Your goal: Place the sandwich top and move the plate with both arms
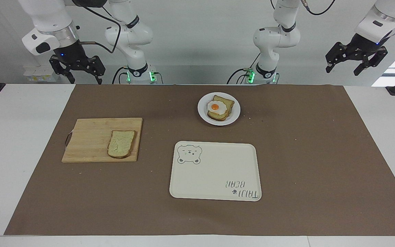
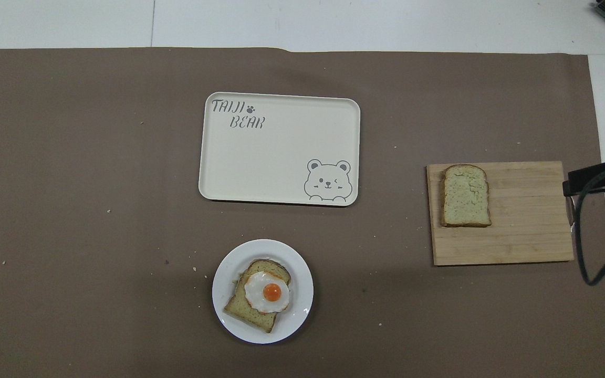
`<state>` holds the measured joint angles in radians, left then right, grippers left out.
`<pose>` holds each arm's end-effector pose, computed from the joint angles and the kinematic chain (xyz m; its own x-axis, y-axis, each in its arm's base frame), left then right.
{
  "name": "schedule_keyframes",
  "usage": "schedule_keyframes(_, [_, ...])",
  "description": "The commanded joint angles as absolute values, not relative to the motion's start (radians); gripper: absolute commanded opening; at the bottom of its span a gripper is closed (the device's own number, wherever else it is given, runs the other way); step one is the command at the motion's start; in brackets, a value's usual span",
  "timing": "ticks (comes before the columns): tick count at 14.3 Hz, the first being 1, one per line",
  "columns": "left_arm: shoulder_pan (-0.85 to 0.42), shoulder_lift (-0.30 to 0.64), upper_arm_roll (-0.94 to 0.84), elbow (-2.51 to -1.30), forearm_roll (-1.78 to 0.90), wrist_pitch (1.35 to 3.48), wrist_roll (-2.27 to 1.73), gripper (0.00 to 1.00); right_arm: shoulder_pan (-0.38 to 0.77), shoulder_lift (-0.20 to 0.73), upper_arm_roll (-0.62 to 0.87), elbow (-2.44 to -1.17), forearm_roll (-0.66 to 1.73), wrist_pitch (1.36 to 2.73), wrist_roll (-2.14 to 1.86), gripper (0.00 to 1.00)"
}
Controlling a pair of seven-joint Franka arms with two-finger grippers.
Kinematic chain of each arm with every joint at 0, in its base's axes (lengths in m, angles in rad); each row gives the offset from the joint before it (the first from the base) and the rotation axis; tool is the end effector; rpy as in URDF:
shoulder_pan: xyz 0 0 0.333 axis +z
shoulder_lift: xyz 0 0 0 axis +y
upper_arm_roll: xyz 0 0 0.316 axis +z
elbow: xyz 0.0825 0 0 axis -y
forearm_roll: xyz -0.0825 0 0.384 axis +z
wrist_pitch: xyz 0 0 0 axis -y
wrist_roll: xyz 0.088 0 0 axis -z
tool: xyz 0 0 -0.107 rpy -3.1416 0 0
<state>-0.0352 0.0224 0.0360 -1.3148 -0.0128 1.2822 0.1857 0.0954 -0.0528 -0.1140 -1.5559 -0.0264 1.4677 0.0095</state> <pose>0.5260 -0.0015 0.7046 0.9809 -0.1874 -0.0518 -0.1865 -0.9822 0.0216 0.5273 -0.0147 0.6510 0.9989 -0.0304 -0.0355 -0.0297 -0.9993 0.0207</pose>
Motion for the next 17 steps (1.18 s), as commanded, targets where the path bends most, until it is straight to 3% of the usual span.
schedule_keyframes(1, [-0.038,-0.008,0.035,-1.35,-0.003,1.279,0.184,1.0,0.08,-0.067,-0.109,-1.575,-0.032,1.445,-0.011,1.0])
schedule_keyframes(17, [-0.04,-0.008,0.037,-1.35,-0.003,1.279,0.173,1.0,0.052,-0.086,-0.109,-1.603,-0.02,1.451,-0.02,1.0])
